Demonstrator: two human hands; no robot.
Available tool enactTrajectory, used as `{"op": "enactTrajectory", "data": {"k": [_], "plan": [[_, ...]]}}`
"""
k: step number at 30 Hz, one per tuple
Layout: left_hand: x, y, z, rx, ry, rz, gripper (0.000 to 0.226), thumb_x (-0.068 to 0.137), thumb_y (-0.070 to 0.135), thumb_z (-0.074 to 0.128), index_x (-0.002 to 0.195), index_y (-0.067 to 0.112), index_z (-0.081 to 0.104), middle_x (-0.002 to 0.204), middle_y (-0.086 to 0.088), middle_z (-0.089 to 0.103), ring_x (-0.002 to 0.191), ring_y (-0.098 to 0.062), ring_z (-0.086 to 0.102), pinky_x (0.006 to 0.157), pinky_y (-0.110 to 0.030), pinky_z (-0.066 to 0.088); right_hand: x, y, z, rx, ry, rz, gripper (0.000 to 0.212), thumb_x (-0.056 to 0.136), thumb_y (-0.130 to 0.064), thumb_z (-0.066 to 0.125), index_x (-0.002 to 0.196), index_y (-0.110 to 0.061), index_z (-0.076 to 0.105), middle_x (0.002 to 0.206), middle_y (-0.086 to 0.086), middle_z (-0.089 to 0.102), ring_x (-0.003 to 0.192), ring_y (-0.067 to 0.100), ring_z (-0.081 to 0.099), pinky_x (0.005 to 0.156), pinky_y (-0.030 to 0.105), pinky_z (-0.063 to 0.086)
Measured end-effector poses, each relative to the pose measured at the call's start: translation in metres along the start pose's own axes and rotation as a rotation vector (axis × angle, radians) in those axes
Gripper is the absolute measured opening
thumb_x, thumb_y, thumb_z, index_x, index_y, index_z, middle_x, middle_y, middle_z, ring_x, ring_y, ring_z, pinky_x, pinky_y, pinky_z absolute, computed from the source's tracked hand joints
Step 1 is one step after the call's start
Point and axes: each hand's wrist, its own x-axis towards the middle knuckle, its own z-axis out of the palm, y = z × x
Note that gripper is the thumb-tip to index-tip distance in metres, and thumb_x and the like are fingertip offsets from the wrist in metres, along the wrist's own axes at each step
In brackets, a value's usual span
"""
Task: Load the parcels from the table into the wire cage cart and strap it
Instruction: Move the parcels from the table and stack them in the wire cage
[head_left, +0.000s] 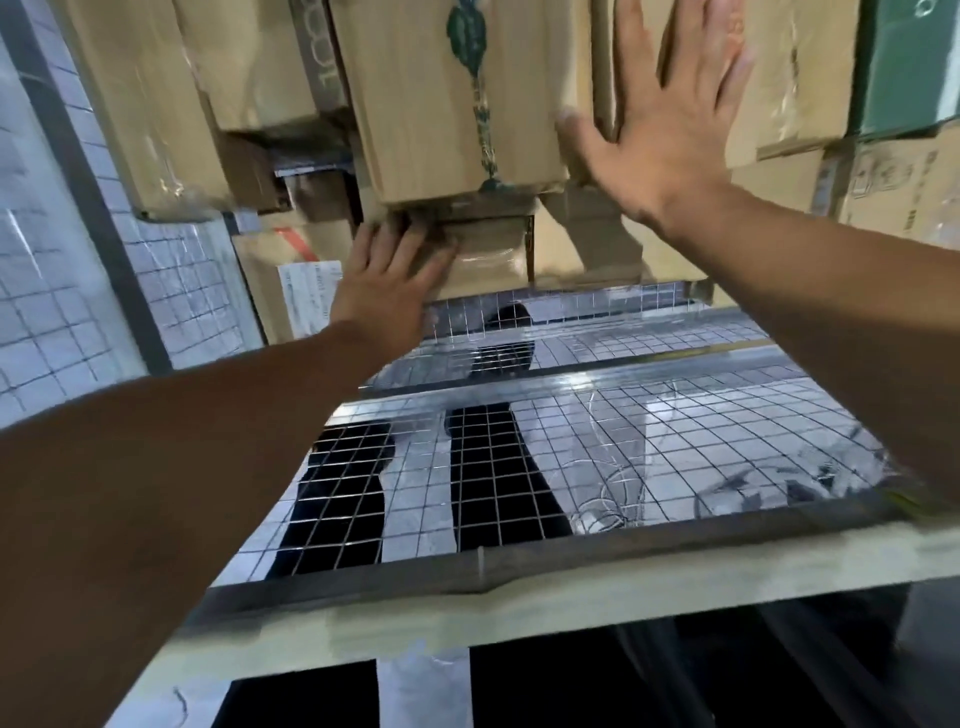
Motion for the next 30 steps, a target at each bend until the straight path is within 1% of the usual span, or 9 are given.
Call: {"op": "enactTrajectory", "data": {"k": [2, 7, 10, 14, 16, 19, 22, 25, 30], "plan": [[-0.011, 0.003, -0.008, -0.049, -0.057, -0.003, 0.091, 0.098, 0.061, 0.048, 0.165, 0.029, -0.005, 0.171, -0.018, 0.002, 0.157, -0.043, 0.002, 0.127, -0.054, -0.002, -0.005, -0.002, -0.006, 0.012, -0.032, 0.003, 0.092, 0.089, -0.077, 0.033, 0.166, -0.037, 0.003, 0.173, 0.019, -0.004, 0.159, 0.041, -0.009, 0.125, 0.062, -0.005], [-0.058, 0.003, -0.083, -0.322, -0.073, -0.046, 0.079, 0.102, 0.04, 0.054, 0.166, 0.032, 0.008, 0.174, -0.006, -0.006, 0.158, -0.038, 0.011, 0.125, -0.051, 0.018, -0.061, -0.018, -0.045, 0.046, -0.265, 0.016, 0.091, 0.098, -0.069, 0.042, 0.164, -0.038, -0.012, 0.174, 0.01, -0.012, 0.16, 0.033, -0.01, 0.126, 0.061, -0.004], [-0.1, -0.009, -0.147, -0.398, -0.046, -0.063, 0.075, 0.101, 0.043, 0.054, 0.164, 0.033, 0.015, 0.174, -0.002, 0.007, 0.156, -0.038, 0.018, 0.123, -0.055, 0.022, -0.109, -0.034, -0.093, 0.142, -0.379, 0.015, 0.089, 0.1, -0.065, 0.046, 0.165, -0.038, -0.008, 0.175, 0.009, 0.0, 0.16, 0.033, 0.006, 0.128, 0.056, 0.011], [-0.156, -0.024, -0.209, -0.399, 0.024, -0.1, 0.071, 0.099, 0.053, 0.053, 0.162, 0.035, 0.025, 0.17, -0.003, 0.025, 0.157, -0.037, 0.015, 0.126, -0.053, 0.016, -0.179, -0.056, -0.152, 0.21, -0.331, 0.075, 0.083, 0.098, -0.066, 0.045, 0.166, -0.035, 0.008, 0.171, 0.014, 0.02, 0.155, 0.036, 0.026, 0.124, 0.054, 0.026], [-0.177, -0.022, -0.242, -0.449, 0.044, -0.109, 0.069, 0.099, 0.058, 0.051, 0.16, 0.034, 0.032, 0.168, -0.005, 0.031, 0.158, -0.036, 0.014, 0.127, -0.052, 0.013, -0.218, -0.072, -0.182, 0.229, -0.289, 0.11, 0.083, 0.098, -0.065, 0.046, 0.166, -0.034, 0.01, 0.169, 0.018, 0.024, 0.153, 0.037, 0.029, 0.123, 0.054, 0.029], [-0.209, 0.001, -0.297, -0.503, 0.125, -0.01, 0.068, 0.098, 0.06, 0.053, 0.156, 0.026, 0.043, 0.162, -0.007, 0.042, 0.152, -0.036, 0.026, 0.123, -0.049, 0.022, -0.283, -0.1, -0.218, 0.301, -0.122, 0.221, 0.08, 0.1, -0.06, 0.051, 0.166, -0.031, 0.016, 0.164, 0.018, 0.032, 0.149, 0.036, 0.035, 0.119, 0.049, 0.034], [-0.248, 0.018, -0.342, -0.647, 0.167, 0.054, 0.068, 0.098, 0.057, 0.054, 0.158, 0.03, 0.038, 0.166, -0.001, 0.034, 0.155, -0.032, 0.018, 0.126, -0.047, 0.011, -0.344, -0.129, -0.241, 0.469, 0.107, 0.447, 0.076, 0.101, -0.058, 0.053, 0.165, -0.028, 0.025, 0.164, 0.016, 0.033, 0.152, 0.032, 0.031, 0.123, 0.046, 0.027], [-0.283, 0.031, -0.368, -0.656, 0.218, 0.198, 0.069, 0.098, 0.058, 0.053, 0.158, 0.03, 0.037, 0.167, -0.002, 0.033, 0.156, -0.033, 0.015, 0.127, -0.05, 0.01, -0.404, -0.143, -0.252, 0.584, 0.233, 0.647, 0.075, 0.101, -0.064, 0.047, 0.165, -0.034, 0.021, 0.169, 0.011, 0.027, 0.156, 0.028, 0.023, 0.126, 0.05, 0.021], [-0.329, 0.083, -0.394, -0.577, 0.263, 0.486, 0.064, 0.099, 0.057, 0.055, 0.155, 0.029, 0.043, 0.166, -0.002, 0.035, 0.158, -0.031, 0.012, 0.128, -0.049, 0.006, -0.507, -0.138, -0.257, 0.671, 0.421, 0.959, 0.073, 0.1, -0.063, 0.048, 0.164, -0.037, 0.022, 0.17, 0.007, 0.026, 0.157, 0.027, 0.021, 0.126, 0.054, 0.02]]}}
